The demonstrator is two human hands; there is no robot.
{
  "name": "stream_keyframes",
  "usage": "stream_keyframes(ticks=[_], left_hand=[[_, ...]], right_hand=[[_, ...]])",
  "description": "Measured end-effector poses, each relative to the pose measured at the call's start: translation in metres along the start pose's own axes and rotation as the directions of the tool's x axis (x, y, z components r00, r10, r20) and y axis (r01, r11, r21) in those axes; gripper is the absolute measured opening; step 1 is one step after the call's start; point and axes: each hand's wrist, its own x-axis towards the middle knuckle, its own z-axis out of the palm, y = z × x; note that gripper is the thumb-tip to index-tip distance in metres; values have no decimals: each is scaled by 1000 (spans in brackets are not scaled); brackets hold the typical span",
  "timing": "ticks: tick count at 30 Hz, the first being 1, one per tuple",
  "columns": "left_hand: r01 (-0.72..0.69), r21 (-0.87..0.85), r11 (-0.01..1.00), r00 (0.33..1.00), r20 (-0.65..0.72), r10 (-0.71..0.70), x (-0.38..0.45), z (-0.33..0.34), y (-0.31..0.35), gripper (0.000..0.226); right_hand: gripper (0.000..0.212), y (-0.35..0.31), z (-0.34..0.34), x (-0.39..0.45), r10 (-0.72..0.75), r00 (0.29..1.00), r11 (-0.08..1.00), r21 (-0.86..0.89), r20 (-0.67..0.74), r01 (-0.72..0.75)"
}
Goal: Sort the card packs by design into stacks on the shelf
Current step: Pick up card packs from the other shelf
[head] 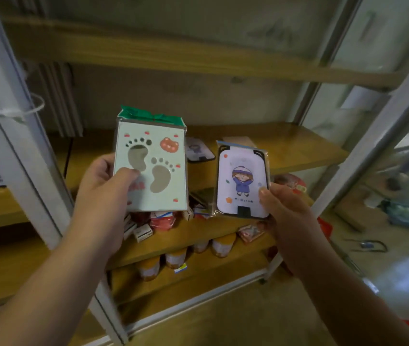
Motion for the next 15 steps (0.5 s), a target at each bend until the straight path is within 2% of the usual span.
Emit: stream_keyframes(ticks=[3,7,11,15], left_hand=[[-20,14,1000,999,-25,21,27,17,1,26],[-7,21,1000,998,-62,8,50,27,-1,25],[7,10,1000,994,-112,-6,64,32,-9,20],[44,14,999,987,-155,-42,72,40,-22,21]], right_hand=[[17,1,-8,36,-19,999,999,-42,-32,18],[28,1,-6,82,-59,997,996,-65,-48,56],[15,12,-2,140,-16,1000,992,-122,13,18],[26,31,15,204,60,998,988,-143,31,-55]])
